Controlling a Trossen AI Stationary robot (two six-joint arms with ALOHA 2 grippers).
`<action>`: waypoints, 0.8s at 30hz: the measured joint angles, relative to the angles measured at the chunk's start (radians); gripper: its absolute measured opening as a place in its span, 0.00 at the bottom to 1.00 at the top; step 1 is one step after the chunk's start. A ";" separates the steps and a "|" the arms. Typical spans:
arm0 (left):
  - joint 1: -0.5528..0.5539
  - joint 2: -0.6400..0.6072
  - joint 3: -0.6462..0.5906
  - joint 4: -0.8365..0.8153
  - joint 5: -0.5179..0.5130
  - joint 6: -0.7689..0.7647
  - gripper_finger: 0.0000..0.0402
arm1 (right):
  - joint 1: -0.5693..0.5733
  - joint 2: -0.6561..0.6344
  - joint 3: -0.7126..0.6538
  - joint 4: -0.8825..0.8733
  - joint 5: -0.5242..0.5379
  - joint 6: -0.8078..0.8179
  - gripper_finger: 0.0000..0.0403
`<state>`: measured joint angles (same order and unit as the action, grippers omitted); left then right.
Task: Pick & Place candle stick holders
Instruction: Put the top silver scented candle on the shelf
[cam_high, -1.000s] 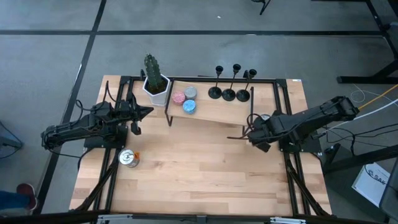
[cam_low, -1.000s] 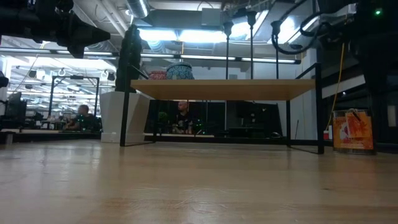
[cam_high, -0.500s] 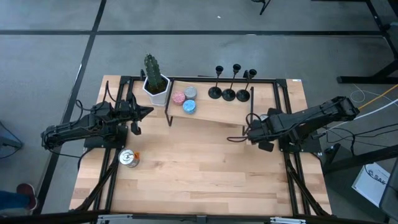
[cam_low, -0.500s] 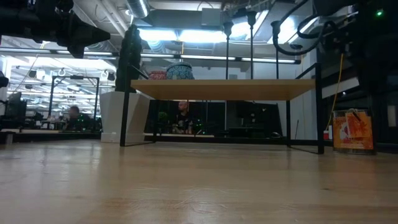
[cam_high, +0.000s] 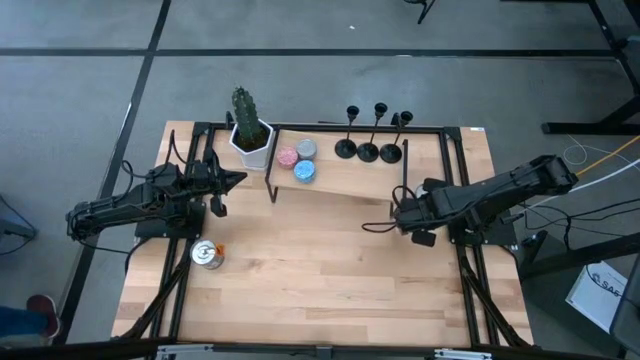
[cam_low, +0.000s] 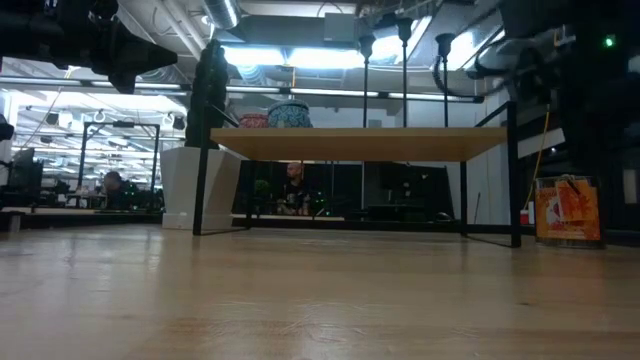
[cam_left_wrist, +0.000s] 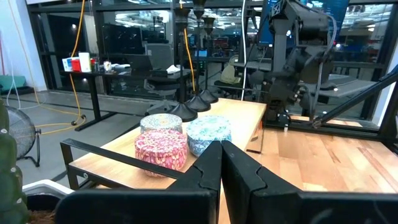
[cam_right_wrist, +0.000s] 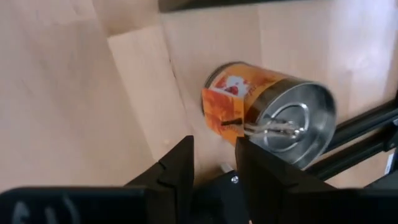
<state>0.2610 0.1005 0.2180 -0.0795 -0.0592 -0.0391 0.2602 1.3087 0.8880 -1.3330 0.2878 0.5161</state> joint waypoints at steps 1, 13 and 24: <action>0.000 0.000 0.000 0.000 0.000 0.000 0.01 | 0.000 0.000 -0.019 0.009 -0.002 0.000 0.30; 0.000 0.000 0.000 0.000 0.000 0.000 0.01 | 0.001 0.000 -0.060 0.021 0.008 0.161 0.27; 0.000 0.000 0.000 0.000 0.000 0.000 0.01 | -0.042 0.000 -0.059 -0.006 0.058 0.057 0.27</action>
<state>0.2609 0.1005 0.2180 -0.0796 -0.0591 -0.0391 0.2185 1.3087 0.8288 -1.3393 0.3458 0.5731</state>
